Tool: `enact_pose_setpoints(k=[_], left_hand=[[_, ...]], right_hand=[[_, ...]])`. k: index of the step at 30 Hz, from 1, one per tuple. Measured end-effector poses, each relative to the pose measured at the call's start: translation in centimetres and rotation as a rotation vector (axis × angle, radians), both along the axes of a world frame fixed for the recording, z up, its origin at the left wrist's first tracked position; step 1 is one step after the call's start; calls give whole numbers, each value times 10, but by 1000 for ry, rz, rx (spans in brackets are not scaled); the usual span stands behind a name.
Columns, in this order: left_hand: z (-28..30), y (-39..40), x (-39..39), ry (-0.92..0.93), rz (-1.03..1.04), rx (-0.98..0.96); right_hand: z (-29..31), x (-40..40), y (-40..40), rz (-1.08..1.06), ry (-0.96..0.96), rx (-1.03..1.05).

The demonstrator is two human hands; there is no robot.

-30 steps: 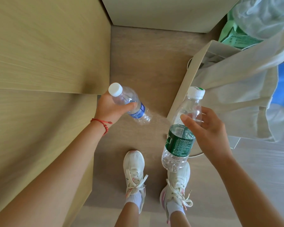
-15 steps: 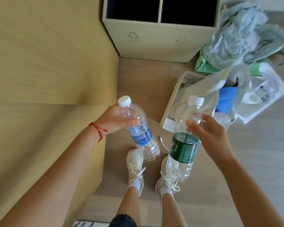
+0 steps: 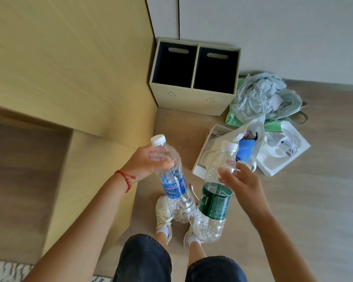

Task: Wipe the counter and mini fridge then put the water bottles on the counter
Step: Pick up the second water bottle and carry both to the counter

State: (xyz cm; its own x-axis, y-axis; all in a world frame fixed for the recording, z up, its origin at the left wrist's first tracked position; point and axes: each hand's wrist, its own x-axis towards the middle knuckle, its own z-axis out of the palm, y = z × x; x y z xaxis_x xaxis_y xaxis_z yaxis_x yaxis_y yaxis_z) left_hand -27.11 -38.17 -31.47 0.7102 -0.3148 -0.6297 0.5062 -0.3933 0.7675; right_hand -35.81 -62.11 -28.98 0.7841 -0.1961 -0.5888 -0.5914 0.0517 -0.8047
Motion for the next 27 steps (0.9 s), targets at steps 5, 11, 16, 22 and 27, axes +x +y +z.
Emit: enact_pose_setpoints(k=[5, 11, 16, 22, 27], left_hand=[[66, -5, -32, -79, 66, -40], [124, -1, -70, -146, 81, -65], [156, 7, -104, -139, 183, -96], [177, 29, -151, -112, 233, -96], [191, 55, -194, -135, 265, -102]], right_hand=[[56, -15, -2, 54, -37, 11], [102, -34, -4, 130, -67, -3], [130, -55, 0, 160, -87, -28], [163, -92, 15, 177, -132, -40], [180, -132, 39, 169, -159, -58]])
